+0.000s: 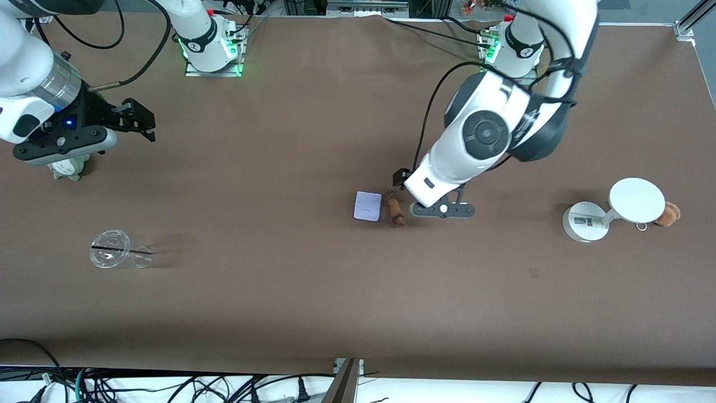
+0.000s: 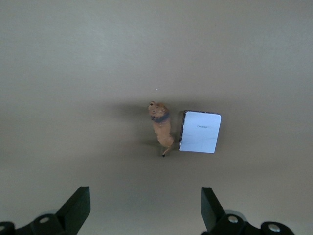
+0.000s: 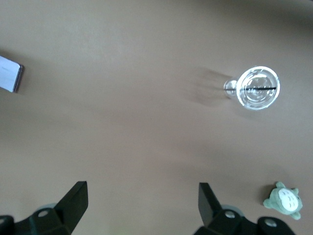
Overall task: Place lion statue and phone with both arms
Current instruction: 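Lower the left gripper and close it on the lion statue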
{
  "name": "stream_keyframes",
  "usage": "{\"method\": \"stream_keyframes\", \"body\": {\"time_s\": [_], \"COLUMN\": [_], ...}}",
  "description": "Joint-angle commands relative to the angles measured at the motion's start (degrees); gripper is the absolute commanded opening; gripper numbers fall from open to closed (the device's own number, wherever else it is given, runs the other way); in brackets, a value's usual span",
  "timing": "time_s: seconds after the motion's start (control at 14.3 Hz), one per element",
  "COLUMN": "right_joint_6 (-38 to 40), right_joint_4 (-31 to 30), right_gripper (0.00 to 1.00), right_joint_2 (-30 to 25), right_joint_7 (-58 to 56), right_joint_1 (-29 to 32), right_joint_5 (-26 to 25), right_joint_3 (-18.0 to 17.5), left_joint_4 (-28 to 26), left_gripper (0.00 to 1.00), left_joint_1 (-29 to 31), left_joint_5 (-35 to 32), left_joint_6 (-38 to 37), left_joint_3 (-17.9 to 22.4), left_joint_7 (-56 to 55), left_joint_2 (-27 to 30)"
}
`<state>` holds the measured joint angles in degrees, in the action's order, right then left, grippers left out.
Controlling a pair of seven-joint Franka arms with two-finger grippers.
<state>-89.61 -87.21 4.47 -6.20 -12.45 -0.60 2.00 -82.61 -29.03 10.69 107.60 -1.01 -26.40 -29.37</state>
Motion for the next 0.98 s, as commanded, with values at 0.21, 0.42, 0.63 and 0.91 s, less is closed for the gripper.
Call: {"method": "stream_keyframes", "body": {"time_s": [0.21,0.42,0.63,0.91], "right_joint_6": [1.5,1.6,1.6,1.4], "right_joint_4": [0.3,0.1,-0.8,-1.1], "right_gripper": [1.00,1.00,1.00,1.00], "right_joint_2": [2.6,4.1,4.2,4.4], "right_joint_7": [-8.5,-5.6,-0.1,1.6], "right_joint_1": [0.1,0.3,-0.2,0.7], "right_joint_5": [0.5,4.2,4.4,4.0], "right_joint_3": [0.1,0.3,0.3,0.5], "left_joint_4": [1.0,1.1,1.1,0.2], "left_gripper": [1.00,1.00,1.00,1.00], "left_joint_1": [-3.5,-3.2,-2.5,-1.6], "left_joint_5": [-3.3,-3.3,-3.3,-3.5], "left_joint_6": [4.1,4.3,5.5,11.6], "left_joint_3": [0.8,1.2,1.6,1.6], "left_joint_7": [-1.2,-1.1,-0.3,-0.6], "left_joint_2": [-3.9,-5.3,-5.8,-7.4]}}
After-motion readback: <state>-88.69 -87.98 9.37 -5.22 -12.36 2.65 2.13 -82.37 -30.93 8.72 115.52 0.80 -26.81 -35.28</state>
